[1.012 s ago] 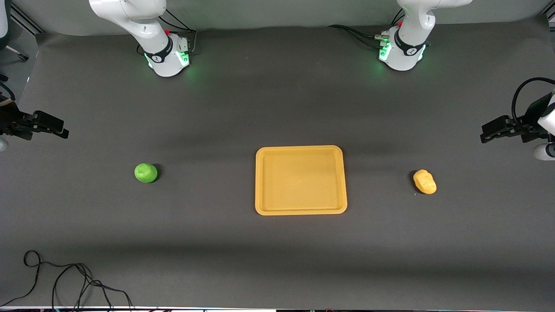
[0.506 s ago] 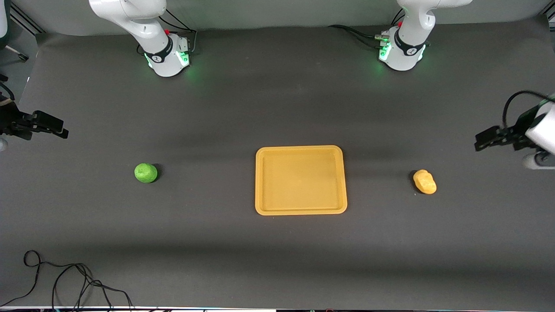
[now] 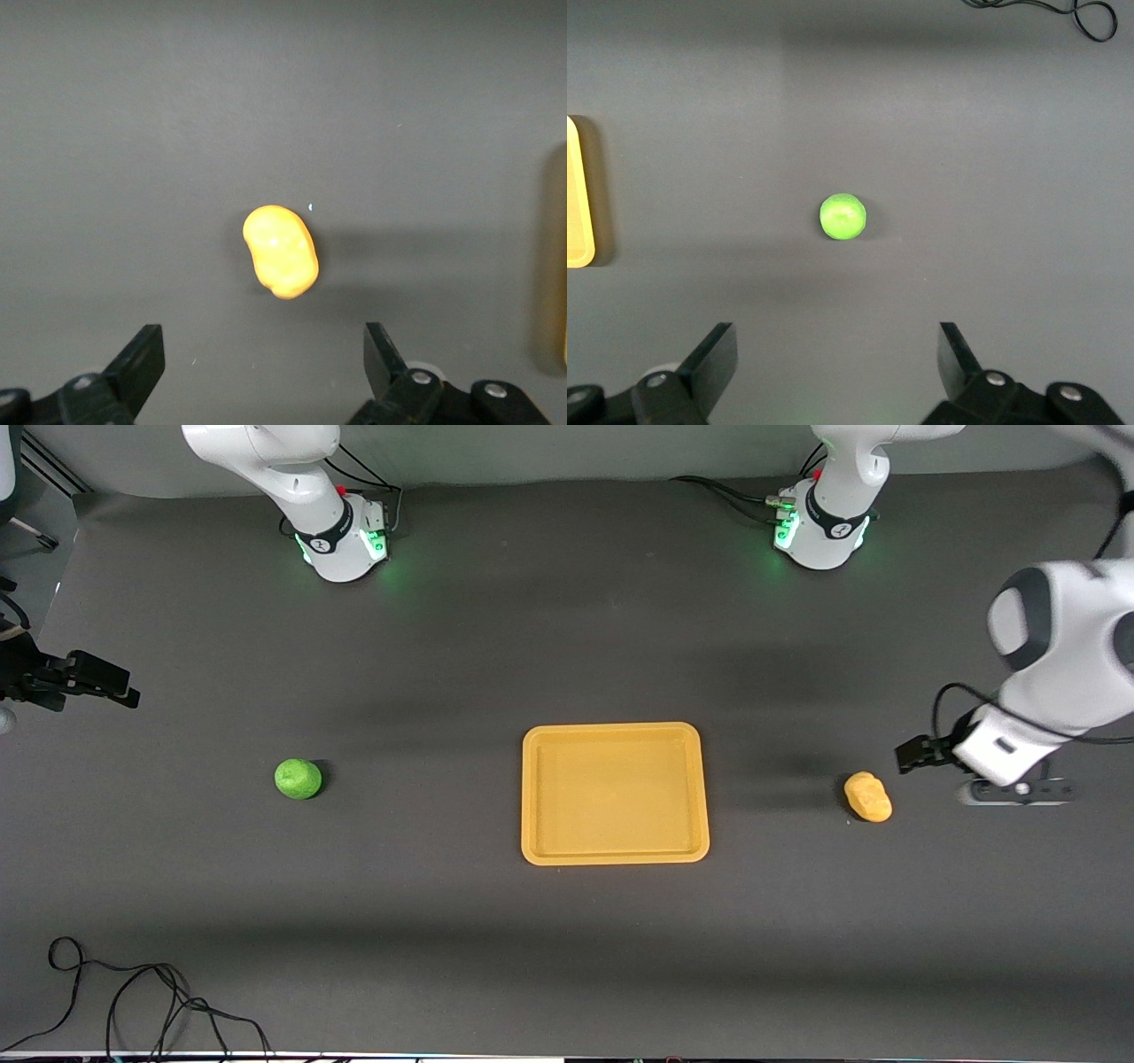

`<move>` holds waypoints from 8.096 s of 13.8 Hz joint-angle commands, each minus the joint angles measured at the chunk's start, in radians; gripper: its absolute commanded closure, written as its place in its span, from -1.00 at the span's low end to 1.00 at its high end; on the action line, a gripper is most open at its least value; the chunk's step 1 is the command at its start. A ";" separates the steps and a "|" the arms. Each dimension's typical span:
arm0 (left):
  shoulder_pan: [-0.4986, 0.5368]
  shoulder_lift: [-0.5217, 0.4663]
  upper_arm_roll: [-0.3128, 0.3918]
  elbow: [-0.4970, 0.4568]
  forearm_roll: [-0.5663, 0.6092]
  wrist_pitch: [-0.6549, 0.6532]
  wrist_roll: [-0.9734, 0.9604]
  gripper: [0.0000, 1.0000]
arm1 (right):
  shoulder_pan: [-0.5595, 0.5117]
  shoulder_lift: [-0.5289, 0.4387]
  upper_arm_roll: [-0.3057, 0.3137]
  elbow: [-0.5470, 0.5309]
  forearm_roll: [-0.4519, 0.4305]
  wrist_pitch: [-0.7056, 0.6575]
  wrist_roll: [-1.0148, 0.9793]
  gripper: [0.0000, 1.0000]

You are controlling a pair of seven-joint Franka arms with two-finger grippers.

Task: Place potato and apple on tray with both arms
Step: 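Lower the left gripper and grasp the yellow potato, then carry the potato with the left gripper over the yellow tray, then release the potato on the tray while the right gripper reaches the apple, then grasp the green apple with the right gripper while the left retracts, then carry the green apple with the right gripper onto the tray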

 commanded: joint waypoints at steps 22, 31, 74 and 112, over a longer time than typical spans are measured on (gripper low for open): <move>-0.257 0.115 0.004 0.176 0.016 -0.098 -0.400 0.23 | 0.004 -0.008 -0.010 0.004 -0.009 -0.019 -0.002 -1.00; -0.463 0.377 -0.074 0.309 0.001 -0.010 -0.494 0.20 | 0.012 -0.008 -0.007 -0.015 -0.009 -0.007 0.003 -1.00; 0.074 -0.103 -0.119 0.457 0.009 -0.567 -0.179 -1.00 | 0.101 0.368 -0.054 -0.667 0.056 1.006 0.067 -1.00; 0.077 -0.043 -0.128 0.540 0.005 -0.621 -0.097 -1.00 | 0.844 1.017 -0.057 0.572 0.049 0.563 1.066 0.12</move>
